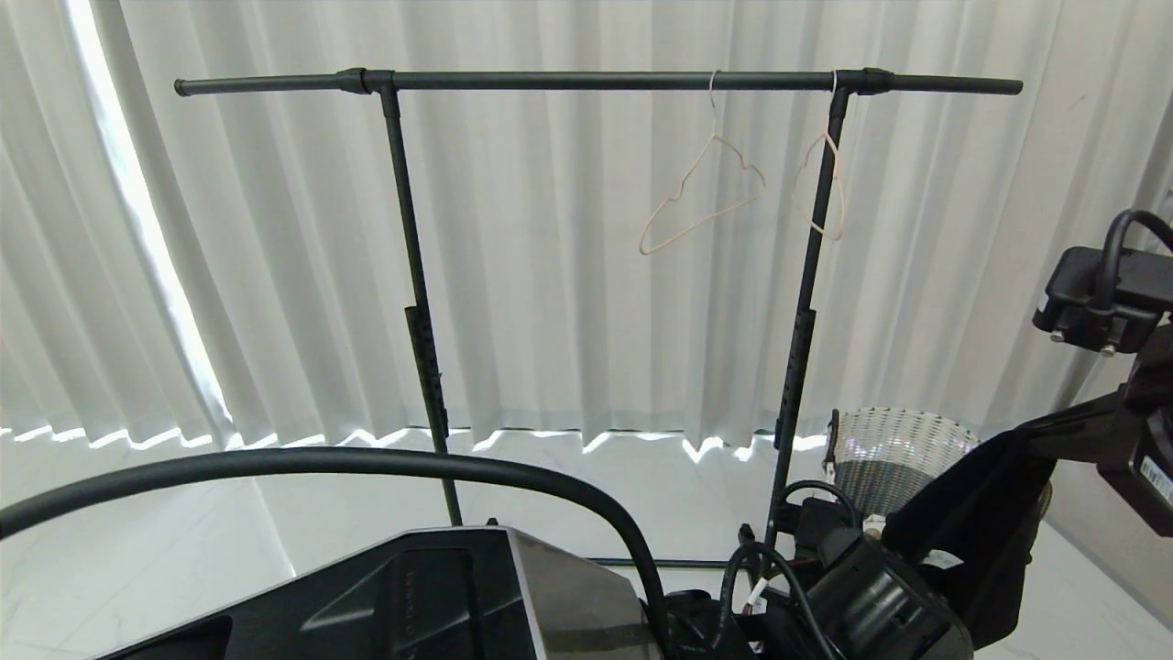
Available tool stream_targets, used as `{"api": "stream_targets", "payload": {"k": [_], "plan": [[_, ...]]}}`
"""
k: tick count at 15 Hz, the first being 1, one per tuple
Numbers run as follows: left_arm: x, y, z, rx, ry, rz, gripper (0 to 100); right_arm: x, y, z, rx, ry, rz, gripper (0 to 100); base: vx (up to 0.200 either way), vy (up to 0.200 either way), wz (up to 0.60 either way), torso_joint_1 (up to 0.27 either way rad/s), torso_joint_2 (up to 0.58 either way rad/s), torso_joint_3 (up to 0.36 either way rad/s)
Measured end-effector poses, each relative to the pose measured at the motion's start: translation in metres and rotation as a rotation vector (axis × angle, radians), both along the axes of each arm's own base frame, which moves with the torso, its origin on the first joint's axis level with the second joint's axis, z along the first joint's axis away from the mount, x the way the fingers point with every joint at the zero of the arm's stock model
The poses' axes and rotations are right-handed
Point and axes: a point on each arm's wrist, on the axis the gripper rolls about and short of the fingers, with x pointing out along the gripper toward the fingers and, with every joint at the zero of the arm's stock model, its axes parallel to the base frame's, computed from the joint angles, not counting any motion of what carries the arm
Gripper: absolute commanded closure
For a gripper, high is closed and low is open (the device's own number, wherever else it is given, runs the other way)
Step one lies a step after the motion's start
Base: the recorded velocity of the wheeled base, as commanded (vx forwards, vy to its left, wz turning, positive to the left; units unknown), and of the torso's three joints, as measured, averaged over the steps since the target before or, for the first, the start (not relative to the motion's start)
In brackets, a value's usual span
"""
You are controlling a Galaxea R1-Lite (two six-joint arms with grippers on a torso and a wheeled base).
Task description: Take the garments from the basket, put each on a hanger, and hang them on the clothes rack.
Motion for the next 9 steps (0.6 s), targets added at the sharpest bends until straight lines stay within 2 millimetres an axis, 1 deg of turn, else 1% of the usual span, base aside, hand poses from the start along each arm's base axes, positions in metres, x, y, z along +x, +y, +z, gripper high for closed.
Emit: {"api": "stream_targets", "payload": {"k": [2,5,6,8,9], "plan": [[-0.006,0.007,-0.004,0.043,-0.008,-0.008,100,0.0,0.0,-0.002,0.008,0.02,-0.018,100,0.0,0.0,0.0,0.0,0.0,0.0],[-0.024,0.029,-0.003,0.097,0.016,-0.029,100,0.002,0.001,-0.007,0.043,0.077,-0.076,100,0.0,0.0,0.0,0.0,0.0,0.0],[-0.031,0.038,0.002,0.096,0.028,-0.023,100,0.003,0.003,-0.011,0.059,0.103,-0.077,100,0.0,0.0,0.0,0.0,0.0,0.0],[-0.042,0.057,0.022,0.058,0.049,-0.003,100,0.004,0.006,-0.023,0.098,0.185,-0.041,100,0.0,0.0,0.0,0.0,0.0,0.0],[-0.048,0.071,0.033,0.044,0.054,0.001,100,0.004,0.007,-0.03,0.125,0.228,-0.015,100,0.0,0.0,0.0,0.0,0.0,0.0]]}}
